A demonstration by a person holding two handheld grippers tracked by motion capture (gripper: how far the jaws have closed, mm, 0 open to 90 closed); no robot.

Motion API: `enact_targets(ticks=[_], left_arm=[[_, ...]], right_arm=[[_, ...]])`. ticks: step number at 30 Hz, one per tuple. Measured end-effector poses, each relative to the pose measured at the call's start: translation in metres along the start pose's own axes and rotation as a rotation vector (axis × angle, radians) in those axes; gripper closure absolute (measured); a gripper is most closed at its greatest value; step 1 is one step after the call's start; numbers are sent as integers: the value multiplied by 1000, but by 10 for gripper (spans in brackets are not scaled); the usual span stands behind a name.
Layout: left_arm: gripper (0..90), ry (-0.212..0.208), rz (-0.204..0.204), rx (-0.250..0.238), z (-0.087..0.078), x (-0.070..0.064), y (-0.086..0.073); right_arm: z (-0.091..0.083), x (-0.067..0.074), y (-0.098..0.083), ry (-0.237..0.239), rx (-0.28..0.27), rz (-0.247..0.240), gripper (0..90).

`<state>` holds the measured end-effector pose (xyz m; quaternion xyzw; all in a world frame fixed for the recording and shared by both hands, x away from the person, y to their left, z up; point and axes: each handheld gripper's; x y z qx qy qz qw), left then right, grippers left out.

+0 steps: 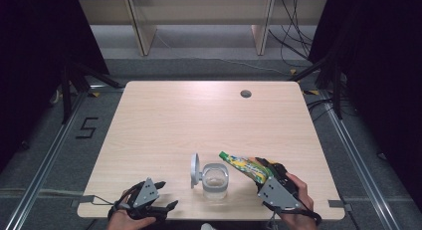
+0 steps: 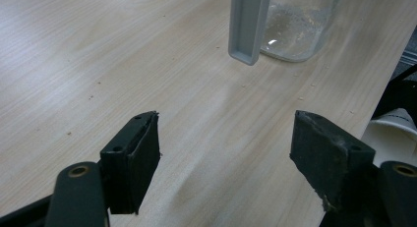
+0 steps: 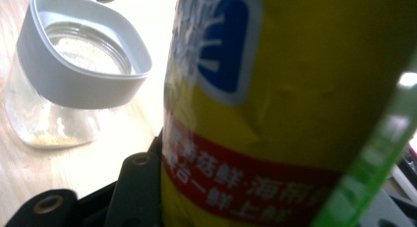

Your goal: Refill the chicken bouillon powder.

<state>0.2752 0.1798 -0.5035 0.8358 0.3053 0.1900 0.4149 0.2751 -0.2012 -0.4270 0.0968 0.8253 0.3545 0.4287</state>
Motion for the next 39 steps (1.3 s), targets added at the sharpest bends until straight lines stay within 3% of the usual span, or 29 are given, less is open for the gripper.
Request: enact_targets(ticks=[2, 3, 6, 14, 16, 18, 20, 22, 23, 27, 28, 31, 32, 34, 36, 39], left_arm=[[262, 0, -1, 0, 0, 0, 0], [263, -7, 0, 9, 0, 0, 0], [262, 6, 29, 26, -1, 2, 1], [263, 3, 20, 14, 0, 1, 0], [263, 0, 19, 15, 0, 1, 0], [263, 0, 19, 15, 0, 1, 0], [262, 2, 17, 14, 0, 1, 0], [263, 1, 19, 14, 0, 1, 0], [263, -1, 18, 14, 0, 1, 0], [262, 0, 18, 14, 0, 1, 0], [263, 0, 18, 14, 0, 1, 0], [262, -1, 20, 14, 0, 1, 0], [262, -1, 18, 14, 0, 1, 0], [263, 0, 18, 13, 0, 1, 0], [262, 4, 20, 14, 0, 1, 0], [262, 0, 19, 14, 0, 1, 0]], right_arm=[[-1, 1, 0, -8, 12, -15, 549], [-1, 2, 0, -3, 20, -1, 549], [-2, 2, 1, -12, 18, -33, 549], [-3, 2, 1, -30, 31, -83, 549], [-4, 4, 2, -34, 40, -70, 549], [-4, 3, 2, -34, 40, -111, 549], [-4, 5, 2, -44, 53, -102, 549], [-4, 4, 3, -49, 58, -160, 549], [-4, 6, 3, -53, 64, -144, 549], [-5, 7, 5, -57, 69, -172, 549], [-6, 9, 5, -60, 77, -155, 549], [-6, 9, 6, -60, 72, -187, 550], [-6, 11, 5, -63, 80, -166, 550], [-5, 11, 6, -64, 80, -201, 552], [-5, 13, 5, -65, 88, -182, 552], [-5, 12, 5, -75, 92, -210, 552]])
Point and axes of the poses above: each handheld gripper's, and its own axes: z roughly forward along the jaws, y roughly out of its top, x roughly to its left, and after that the axes turned 3 degrees about y, right-handed
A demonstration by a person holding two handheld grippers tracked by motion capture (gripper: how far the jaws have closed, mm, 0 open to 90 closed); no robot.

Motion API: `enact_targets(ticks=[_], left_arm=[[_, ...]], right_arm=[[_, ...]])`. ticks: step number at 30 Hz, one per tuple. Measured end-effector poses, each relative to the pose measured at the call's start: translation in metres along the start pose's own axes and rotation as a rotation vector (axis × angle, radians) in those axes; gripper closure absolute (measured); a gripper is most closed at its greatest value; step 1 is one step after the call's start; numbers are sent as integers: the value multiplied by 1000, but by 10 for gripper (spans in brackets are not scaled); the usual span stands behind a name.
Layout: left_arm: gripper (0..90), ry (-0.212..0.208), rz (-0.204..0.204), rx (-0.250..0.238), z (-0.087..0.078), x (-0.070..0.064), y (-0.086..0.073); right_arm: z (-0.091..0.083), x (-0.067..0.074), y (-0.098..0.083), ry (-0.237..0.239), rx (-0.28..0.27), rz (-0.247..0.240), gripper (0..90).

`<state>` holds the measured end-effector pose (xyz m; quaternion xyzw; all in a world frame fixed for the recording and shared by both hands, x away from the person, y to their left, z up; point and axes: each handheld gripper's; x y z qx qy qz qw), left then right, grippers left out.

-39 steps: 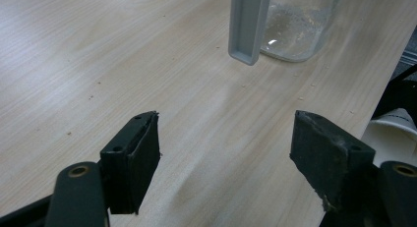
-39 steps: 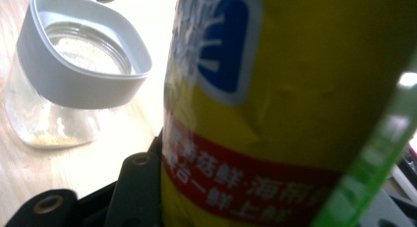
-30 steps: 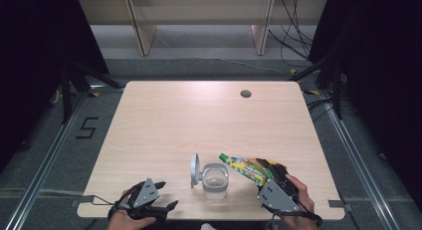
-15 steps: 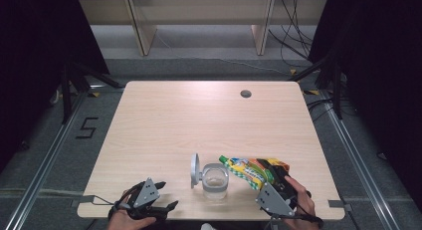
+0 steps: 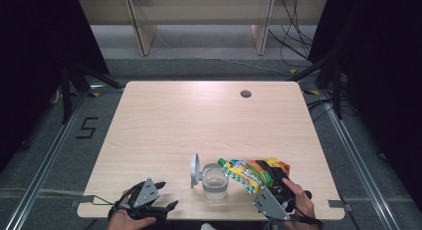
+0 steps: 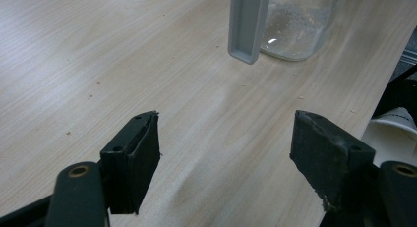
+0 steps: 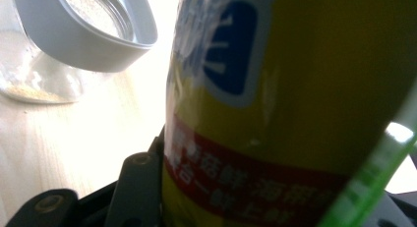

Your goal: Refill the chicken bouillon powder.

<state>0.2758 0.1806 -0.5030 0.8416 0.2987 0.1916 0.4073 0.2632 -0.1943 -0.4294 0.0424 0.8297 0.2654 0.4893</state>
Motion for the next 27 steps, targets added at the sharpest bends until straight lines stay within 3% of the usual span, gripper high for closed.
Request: enact_targets(ticks=[2, 5, 6, 7, 8, 9, 10, 11, 12, 13, 14, 15, 16, 18, 21, 22, 24, 25, 27], left_arm=[[262, 0, -1, -1, 0, 0, 0], [262, 3, -2, -3, 0, 0, 0], [262, 2, -4, -3, 1, 0, 0], [263, -1, -11, -3, 1, -1, 0], [262, -2, -12, -4, 1, -1, 0], [262, -6, -12, -1, 1, 0, 0], [262, -3, -13, -3, 1, 0, 0], [262, -3, -14, -4, 1, 0, 0], [262, 3, -7, 2, 0, 0, 0], [262, 2, -8, 1, 0, 0, 0], [262, -4, -10, -1, 0, 0, 0], [262, -1, -11, -2, 1, 0, 0], [262, 2, -8, 1, 0, 0, 0], [262, -4, -11, -3, 0, 0, 0], [262, -3, -12, -3, 0, 0, 0], [262, 3, -6, 3, 0, 1, 0], [262, -4, -11, -2, 1, 0, 0], [262, 0, -11, -4, 1, 0, 0], [262, -1, -9, -3, 1, 0, 0]], right_arm=[[1, -1, 0, -8, -10, -37, 552], [1, -2, 0, -13, -9, -47, 552], [0, 1, 0, -14, -2, -21, 552], [1, 0, 1, -14, 1, -53, 552], [0, 2, 1, -15, 11, -34, 552], [1, 1, 2, -20, 6, -73, 552], [1, 2, 2, -15, 9, -71, 552], [-1, 4, 2, -11, 19, -32, 552], [-1, 4, 3, -10, 19, -37, 552], [0, 2, 3, -17, 10, -78, 552], [1, 3, 2, -24, 11, -61, 552], [1, 2, 3, -27, 17, -98, 552], [1, 4, 2, -32, 22, -81, 552], [1, 3, 3, -29, 26, -113, 552], [2, 6, 3, -37, 21, -106, 552], [2, 3, 4, -37, 22, -154, 552], [2, 4, 4, -44, 26, -156, 552], [2, 6, 3, -38, 26, -122, 552], [2, 6, 4, -39, 29, -131, 552]])
Point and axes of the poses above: each handheld gripper's, and its own axes: z roughly forward along the jaws, y roughly out of its top, x roughly to its left, and after that the axes turned 3 degrees about y, right-handed
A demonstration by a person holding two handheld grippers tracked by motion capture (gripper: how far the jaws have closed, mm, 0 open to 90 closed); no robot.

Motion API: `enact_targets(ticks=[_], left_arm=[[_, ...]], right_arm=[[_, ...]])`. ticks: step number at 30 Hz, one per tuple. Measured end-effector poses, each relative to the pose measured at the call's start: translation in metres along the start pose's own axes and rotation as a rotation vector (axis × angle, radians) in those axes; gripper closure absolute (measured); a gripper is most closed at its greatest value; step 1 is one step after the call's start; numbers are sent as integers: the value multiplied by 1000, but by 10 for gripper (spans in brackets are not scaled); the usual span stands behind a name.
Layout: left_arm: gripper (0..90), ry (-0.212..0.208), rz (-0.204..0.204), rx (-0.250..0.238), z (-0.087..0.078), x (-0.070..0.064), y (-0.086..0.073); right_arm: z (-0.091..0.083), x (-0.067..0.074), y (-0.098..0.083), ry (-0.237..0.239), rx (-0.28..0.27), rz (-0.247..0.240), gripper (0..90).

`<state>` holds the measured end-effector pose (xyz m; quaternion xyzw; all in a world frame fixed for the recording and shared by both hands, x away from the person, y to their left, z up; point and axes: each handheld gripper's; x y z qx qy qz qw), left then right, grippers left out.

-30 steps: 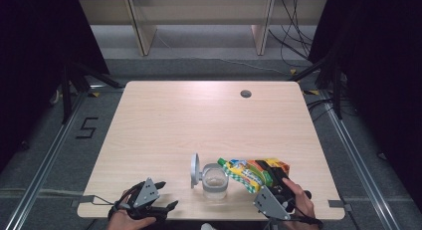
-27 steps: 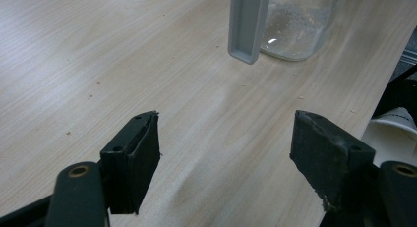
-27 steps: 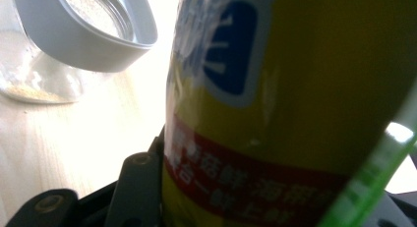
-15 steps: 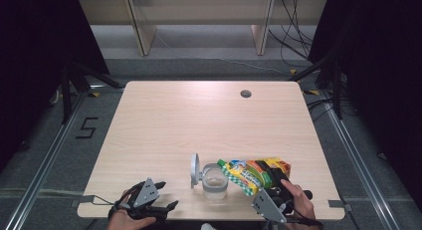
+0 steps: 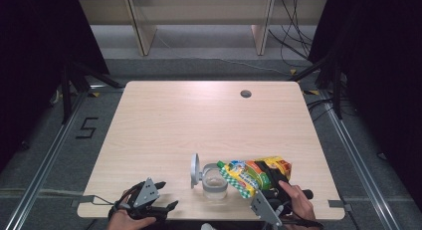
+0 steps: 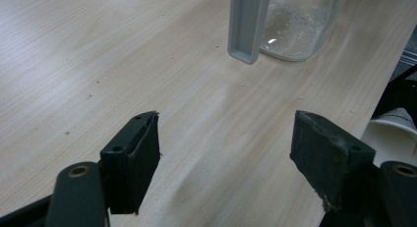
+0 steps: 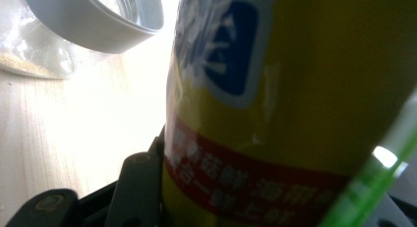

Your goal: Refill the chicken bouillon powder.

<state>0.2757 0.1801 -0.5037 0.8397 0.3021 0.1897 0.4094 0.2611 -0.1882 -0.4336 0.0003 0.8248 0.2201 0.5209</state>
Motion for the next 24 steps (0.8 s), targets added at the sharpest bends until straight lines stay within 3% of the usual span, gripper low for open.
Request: enact_targets(ticks=[1, 2, 3, 4, 7, 8, 9, 11, 12, 13, 14, 15, 16, 17, 18, 19, 20, 22, 23, 24], left_arm=[[262, 1, -1, -1, 0, 0, 0], [262, 1, -3, -1, 0, 0, 0], [262, 0, 1, 3, 0, 1, 0], [262, -2, -1, 0, 0, 0, 0], [262, -2, -1, 1, 0, 0, 0], [262, -2, -2, 0, 0, 0, 0], [262, -2, -1, 0, 0, 0, 0], [262, 4, 3, 3, 0, 1, 0], [262, -3, -5, 2, 0, 1, 0], [262, -2, -9, -2, 0, 0, 0], [262, -1, -8, -1, 0, 1, 0], [262, 0, -7, 0, 0, 1, 0], [262, -1, -8, -1, 0, 1, 0], [262, 0, -4, 2, 0, 1, 0], [262, 0, -5, 2, 0, 1, 0], [262, 0, 5, 9, -1, 2, 0], [262, -2, -10, -3, 0, 0, 0], [262, 1, 5, 10, -1, 2, 0], [262, 4, 9, 12, -1, 2, 0], [262, 1, 5, 10, -1, 2, 0]], right_arm=[[-1, 2, 1, 3, 16, 20, 552], [0, -4, 2, -11, 7, -90, 552], [0, -2, 1, -6, 6, -70, 552], [1, 1, 1, 4, -2, -14, 552], [0, 3, 1, 1, 10, -11, 552], [0, 2, 2, 0, 7, -27, 552], [0, -1, 2, -4, 6, -74, 552], [0, -1, 3, -5, 12, -95, 552], [0, 0, 3, -4, 16, -89, 552], [0, 3, 2, 3, 24, -47, 552], [1, 3, 2, 3, 17, -56, 552], [1, 1, 3, -4, 20, -111, 552], [1, 4, 3, 0, 26, -78, 552], [1, 3, 4, -9, 28, -136, 552], [0, 7, 4, -4, 49, -88, 552], [1, 7, 4, -11, 42, -110, 553], [1, 8, 5, -8, 54, -128, 552], [1, 11, 5, -6, 58, -117, 553], [0, 7, 7, -21, 66, -208, 553], [1, 9, 7, -17, 72, -200, 553]])
Point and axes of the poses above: each handheld gripper's, and its own axes: z roughly forward along the jaws, y roughly out of its top, x roughly to its left, and after that the axes turned 3 degrees about y, right-handed
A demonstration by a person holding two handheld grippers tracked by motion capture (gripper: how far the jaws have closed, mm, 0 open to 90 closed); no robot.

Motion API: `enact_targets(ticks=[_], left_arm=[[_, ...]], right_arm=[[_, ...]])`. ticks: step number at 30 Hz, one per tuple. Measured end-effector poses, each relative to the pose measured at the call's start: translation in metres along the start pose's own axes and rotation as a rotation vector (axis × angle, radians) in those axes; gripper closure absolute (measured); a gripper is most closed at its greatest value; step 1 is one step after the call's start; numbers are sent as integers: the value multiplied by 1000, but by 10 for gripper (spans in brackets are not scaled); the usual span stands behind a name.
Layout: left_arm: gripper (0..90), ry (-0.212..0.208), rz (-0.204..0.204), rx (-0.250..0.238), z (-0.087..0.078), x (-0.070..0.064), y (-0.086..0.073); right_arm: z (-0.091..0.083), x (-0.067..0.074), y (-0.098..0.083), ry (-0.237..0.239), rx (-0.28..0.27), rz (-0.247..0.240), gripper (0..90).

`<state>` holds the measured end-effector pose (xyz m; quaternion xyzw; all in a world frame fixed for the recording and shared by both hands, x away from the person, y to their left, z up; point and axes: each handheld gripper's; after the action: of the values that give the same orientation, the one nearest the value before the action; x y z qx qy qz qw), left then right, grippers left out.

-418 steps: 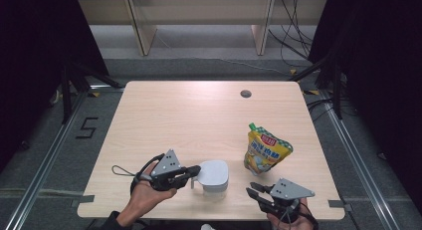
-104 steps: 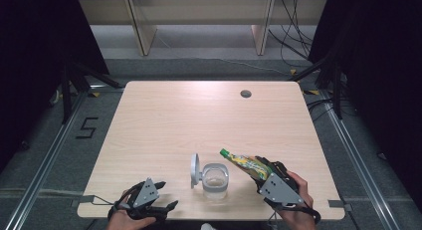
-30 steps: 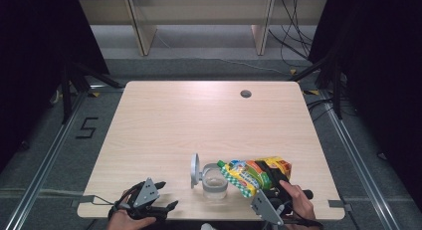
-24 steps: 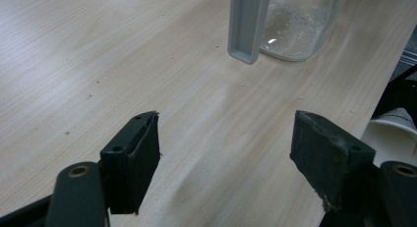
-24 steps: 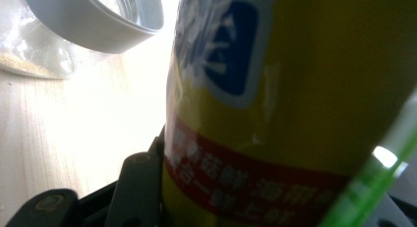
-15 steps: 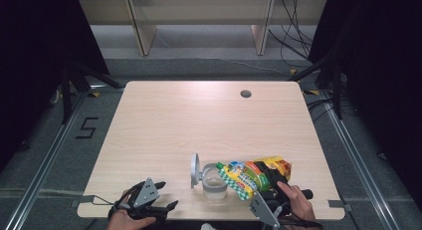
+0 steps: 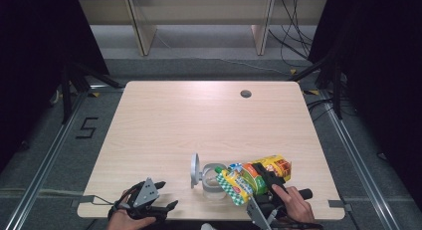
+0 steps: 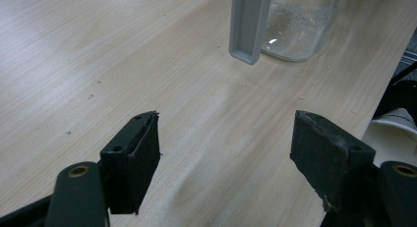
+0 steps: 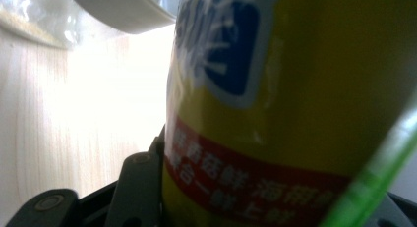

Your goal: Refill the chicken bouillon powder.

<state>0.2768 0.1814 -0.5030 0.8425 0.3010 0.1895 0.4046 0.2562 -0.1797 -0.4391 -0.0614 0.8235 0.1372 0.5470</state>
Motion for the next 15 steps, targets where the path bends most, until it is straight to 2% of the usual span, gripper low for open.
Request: enact_targets(ticks=[2, 4, 5, 7, 8, 10, 11, 12, 13, 14, 15], left_arm=[[262, 4, 10, 8, 0, 1, 0], [262, 3, 3, 2, 0, 0, 0], [262, 3, 10, 7, 0, 1, 0], [262, 14, 5, -1, 0, 0, 0], [262, 13, 7, 0, 0, 0, 0], [262, 14, 7, -1, 0, 0, 0], [262, 14, 7, 0, 1, 0, 0], [262, 13, 10, 0, 0, 0, 0], [262, 14, 5, 1, 1, 0, 0], [262, 10, 0, -3, 1, 0, -1], [262, 7, -5, -8, 1, -1, -1]], right_arm=[[1, 0, 1, -12, -2, -44, 553], [3, 4, 2, -5, -13, -29, 556], [2, 7, 2, 3, 6, -7, 559], [4, 2, 4, -10, -7, -104, 560], [3, 6, 3, -10, 3, -65, 560], [4, 7, 3, -13, 5, -80, 561], [3, 6, 4, -12, 23, -117, 561], [3, 4, 6, -27, 18, -157, 561], [3, 9, 5, -23, 46, -119, 561], [4, 9, 5, -22, 38, -142, 561], [5, 5, 7, -37, 25, -218, 561]])
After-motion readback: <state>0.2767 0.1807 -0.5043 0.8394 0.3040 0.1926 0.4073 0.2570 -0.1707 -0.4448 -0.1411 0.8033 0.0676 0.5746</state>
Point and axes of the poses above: each handheld gripper's, and its own axes: z roughly forward along the jaws, y roughly out of its top, x roughly to its left, and after that the axes turned 3 degrees about y, right-handed
